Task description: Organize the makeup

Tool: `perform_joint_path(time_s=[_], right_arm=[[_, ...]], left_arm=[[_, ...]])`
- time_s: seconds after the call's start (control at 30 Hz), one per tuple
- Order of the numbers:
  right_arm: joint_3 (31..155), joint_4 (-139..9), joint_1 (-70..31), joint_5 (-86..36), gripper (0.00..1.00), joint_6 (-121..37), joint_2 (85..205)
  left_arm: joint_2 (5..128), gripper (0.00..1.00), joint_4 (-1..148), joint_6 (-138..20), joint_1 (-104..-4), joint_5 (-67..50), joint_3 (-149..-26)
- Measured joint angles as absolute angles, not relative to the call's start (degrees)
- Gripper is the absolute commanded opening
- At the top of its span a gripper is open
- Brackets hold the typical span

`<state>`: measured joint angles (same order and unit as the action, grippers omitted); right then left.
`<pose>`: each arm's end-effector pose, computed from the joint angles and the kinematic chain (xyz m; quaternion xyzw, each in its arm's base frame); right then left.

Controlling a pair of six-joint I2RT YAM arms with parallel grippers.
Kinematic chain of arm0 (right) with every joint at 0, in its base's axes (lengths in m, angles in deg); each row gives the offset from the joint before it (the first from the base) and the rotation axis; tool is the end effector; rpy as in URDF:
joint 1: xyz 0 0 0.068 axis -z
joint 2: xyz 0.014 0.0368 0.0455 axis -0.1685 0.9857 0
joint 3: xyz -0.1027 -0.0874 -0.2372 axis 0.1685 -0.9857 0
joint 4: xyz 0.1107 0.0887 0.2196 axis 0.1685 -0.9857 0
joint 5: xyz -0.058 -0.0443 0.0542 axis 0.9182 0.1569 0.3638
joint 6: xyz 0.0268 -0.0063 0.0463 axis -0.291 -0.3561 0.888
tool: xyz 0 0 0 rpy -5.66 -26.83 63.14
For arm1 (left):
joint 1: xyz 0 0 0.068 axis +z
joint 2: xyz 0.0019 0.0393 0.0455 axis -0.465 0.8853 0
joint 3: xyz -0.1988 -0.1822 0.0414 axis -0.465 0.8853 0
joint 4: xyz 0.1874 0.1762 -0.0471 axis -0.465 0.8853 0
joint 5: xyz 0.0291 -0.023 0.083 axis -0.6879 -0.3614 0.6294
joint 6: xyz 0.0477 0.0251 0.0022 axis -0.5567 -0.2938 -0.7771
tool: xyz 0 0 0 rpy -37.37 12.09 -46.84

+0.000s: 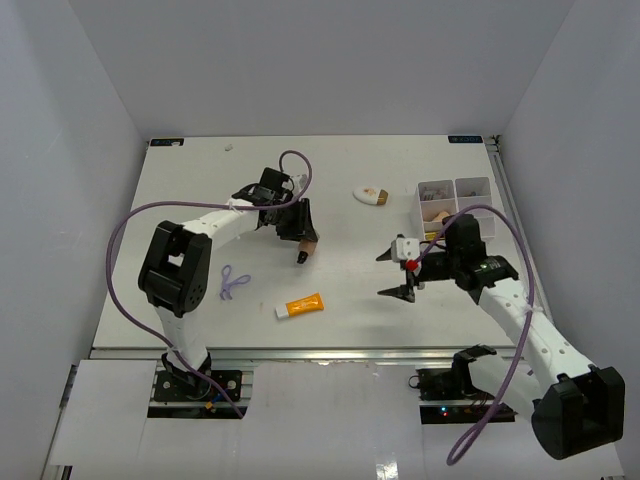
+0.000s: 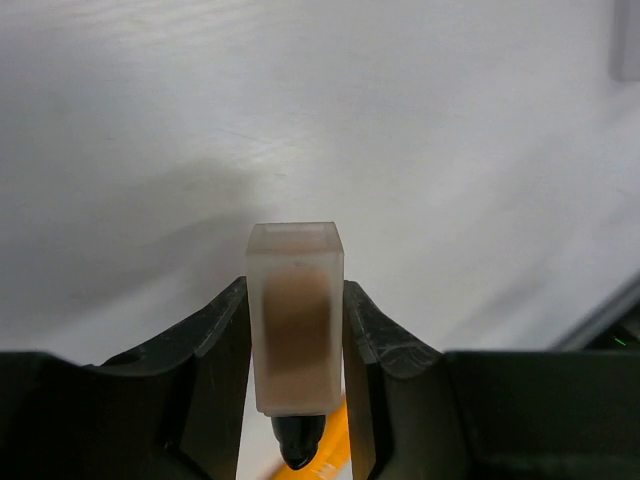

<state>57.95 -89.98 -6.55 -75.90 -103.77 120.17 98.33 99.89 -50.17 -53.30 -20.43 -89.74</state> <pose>0.1791 0.0837 0.2649 -0.6273 0.5275 0.2975 0.4896 0.3504 -0.1816 0.1913 0.0930 0.9416 -0.2637 0.1876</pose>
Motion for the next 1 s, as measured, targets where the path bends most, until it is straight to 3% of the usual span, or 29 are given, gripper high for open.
perform_joint_path(time_s=[0.17, 0.4, 1.0], right_arm=[[55.55, -88.43, -18.61, -63.40, 0.78, -114.54, 117.12], [59.83, -87.08, -22.65, -56.28, 0.79, -121.43, 120.11], [62.83, -89.35, -28.44, -51.03, 0.77, -130.71, 122.64]], left_arm=[[95.18, 0.00, 95.53, -43.28, -53.91, -36.30, -89.47], [95.54, 0.00, 91.05, -34.48, -55.72, -53.81, -89.61], [104.38, 0.00, 93.56, -31.67, -62.77, -59.55, -97.85]])
